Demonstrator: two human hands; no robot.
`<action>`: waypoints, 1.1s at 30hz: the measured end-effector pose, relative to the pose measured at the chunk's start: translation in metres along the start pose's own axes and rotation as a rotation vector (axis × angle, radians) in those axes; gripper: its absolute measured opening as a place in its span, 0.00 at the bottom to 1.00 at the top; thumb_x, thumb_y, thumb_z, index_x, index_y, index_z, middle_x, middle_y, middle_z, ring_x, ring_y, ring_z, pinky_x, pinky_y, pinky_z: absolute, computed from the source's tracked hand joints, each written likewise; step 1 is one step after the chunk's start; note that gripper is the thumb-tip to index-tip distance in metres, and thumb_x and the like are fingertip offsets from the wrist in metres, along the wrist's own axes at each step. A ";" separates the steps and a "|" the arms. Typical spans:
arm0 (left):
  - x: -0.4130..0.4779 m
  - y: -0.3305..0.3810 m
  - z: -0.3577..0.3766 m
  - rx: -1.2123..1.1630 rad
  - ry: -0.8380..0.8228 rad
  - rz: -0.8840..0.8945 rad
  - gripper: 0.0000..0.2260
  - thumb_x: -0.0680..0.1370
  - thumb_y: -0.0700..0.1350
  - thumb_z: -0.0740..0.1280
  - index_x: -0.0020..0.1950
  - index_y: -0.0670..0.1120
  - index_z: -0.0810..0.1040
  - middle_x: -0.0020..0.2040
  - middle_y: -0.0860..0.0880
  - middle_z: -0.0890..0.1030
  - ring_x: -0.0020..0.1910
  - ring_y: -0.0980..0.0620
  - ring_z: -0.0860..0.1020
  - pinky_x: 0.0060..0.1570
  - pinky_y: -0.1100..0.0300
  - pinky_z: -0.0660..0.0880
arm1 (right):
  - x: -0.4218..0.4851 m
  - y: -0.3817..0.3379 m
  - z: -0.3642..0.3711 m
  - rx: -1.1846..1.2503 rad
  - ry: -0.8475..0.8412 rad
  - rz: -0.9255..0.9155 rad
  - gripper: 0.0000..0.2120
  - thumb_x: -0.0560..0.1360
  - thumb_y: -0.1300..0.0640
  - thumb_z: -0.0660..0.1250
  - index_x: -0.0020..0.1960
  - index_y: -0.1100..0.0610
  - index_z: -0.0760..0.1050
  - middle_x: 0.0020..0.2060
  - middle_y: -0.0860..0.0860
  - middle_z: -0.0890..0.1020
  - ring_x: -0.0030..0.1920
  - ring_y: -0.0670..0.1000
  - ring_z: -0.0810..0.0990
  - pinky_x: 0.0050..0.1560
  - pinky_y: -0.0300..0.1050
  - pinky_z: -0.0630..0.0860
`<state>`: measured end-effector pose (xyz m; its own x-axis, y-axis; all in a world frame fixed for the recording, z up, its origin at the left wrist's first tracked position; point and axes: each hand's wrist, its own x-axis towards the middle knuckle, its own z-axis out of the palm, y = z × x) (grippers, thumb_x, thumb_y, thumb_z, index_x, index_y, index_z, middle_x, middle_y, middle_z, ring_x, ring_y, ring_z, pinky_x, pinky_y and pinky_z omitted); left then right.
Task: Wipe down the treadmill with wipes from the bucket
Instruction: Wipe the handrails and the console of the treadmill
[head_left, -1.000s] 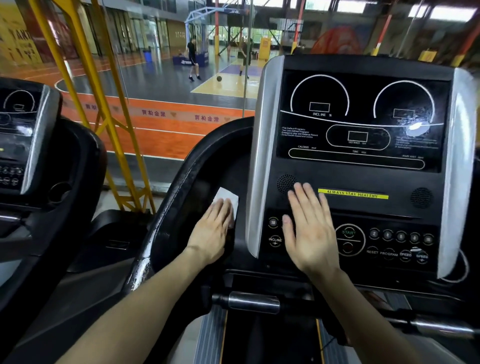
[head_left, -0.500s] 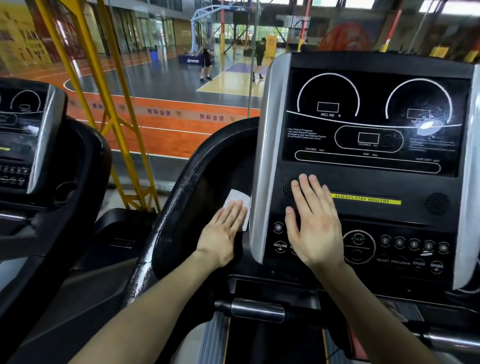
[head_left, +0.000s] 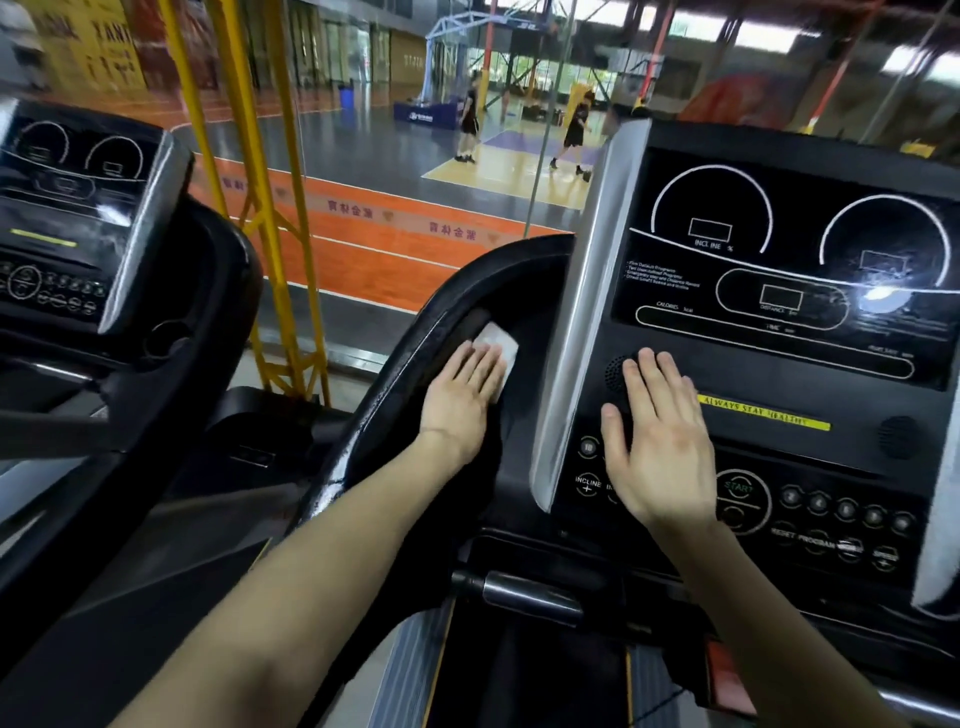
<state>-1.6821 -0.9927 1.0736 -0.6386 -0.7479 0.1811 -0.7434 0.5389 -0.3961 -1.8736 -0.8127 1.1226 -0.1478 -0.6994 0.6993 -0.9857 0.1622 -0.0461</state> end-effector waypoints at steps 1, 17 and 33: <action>0.013 -0.001 -0.013 -0.004 0.009 -0.023 0.32 0.85 0.48 0.45 0.86 0.42 0.35 0.87 0.43 0.38 0.87 0.45 0.39 0.83 0.42 0.37 | 0.000 -0.002 -0.001 -0.013 -0.003 0.005 0.27 0.87 0.49 0.57 0.81 0.63 0.66 0.82 0.58 0.65 0.85 0.55 0.56 0.83 0.61 0.57; -0.019 0.011 0.005 0.144 -0.144 0.095 0.33 0.87 0.53 0.46 0.85 0.42 0.33 0.86 0.42 0.36 0.86 0.42 0.37 0.83 0.40 0.38 | 0.046 -0.029 -0.009 -0.017 -0.182 -0.218 0.43 0.83 0.36 0.62 0.87 0.50 0.43 0.87 0.49 0.42 0.86 0.48 0.41 0.85 0.59 0.50; -0.071 -0.003 0.016 -0.131 -0.466 0.338 0.31 0.85 0.60 0.43 0.82 0.49 0.69 0.83 0.48 0.67 0.82 0.48 0.63 0.81 0.47 0.58 | 0.044 -0.026 -0.002 0.049 -0.184 -0.204 0.43 0.83 0.38 0.64 0.87 0.51 0.44 0.87 0.49 0.43 0.86 0.49 0.42 0.85 0.61 0.48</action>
<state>-1.6312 -0.9474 1.0477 -0.7121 -0.6016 -0.3618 -0.5510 0.7983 -0.2429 -1.8542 -0.8458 1.1559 0.0465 -0.8294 0.5567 -0.9986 -0.0255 0.0453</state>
